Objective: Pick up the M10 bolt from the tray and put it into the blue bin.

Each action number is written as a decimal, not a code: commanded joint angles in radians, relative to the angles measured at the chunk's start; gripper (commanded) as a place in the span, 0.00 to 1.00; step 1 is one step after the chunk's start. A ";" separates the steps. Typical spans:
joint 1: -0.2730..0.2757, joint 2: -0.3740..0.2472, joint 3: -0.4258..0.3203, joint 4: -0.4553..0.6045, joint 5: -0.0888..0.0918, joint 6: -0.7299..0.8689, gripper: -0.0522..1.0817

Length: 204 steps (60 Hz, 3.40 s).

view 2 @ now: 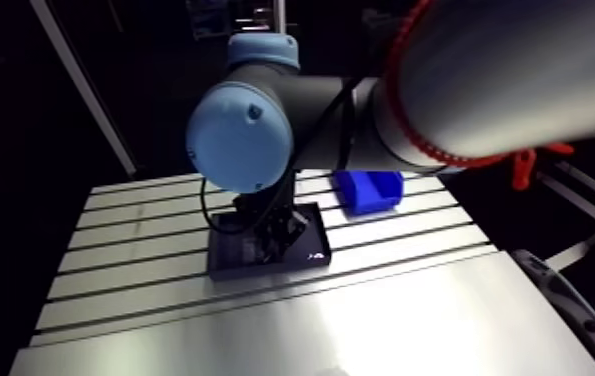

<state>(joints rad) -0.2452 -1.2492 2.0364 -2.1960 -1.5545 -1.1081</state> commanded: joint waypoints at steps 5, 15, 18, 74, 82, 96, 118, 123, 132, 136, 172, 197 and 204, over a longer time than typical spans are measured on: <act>0.001 0.007 0.000 0.000 0.000 0.000 0.59; 0.001 0.008 0.000 0.000 0.000 -0.002 0.59; 0.001 0.008 0.001 0.000 0.000 -0.003 0.59; 0.001 0.014 0.002 0.000 -0.002 -0.012 0.71; 0.001 0.014 0.002 0.000 -0.002 -0.012 0.74; 0.001 0.014 0.002 0.000 -0.002 -0.014 0.76; 0.001 0.003 0.002 -0.026 0.001 -0.017 0.85; 0.001 0.001 0.003 -0.037 0.001 -0.017 0.86; 0.001 -0.001 0.005 -0.037 0.003 -0.017 0.86; 0.001 -0.002 0.006 -0.038 0.003 -0.017 0.86; 0.000 -0.028 -0.010 -0.058 0.011 -0.038 0.90; -0.002 -0.053 -0.068 -0.045 0.012 -0.168 0.99; -0.002 -0.072 -0.078 -0.028 0.009 -0.249 0.99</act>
<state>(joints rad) -0.2470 -1.2986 1.9807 -2.2442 -1.5423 -1.2489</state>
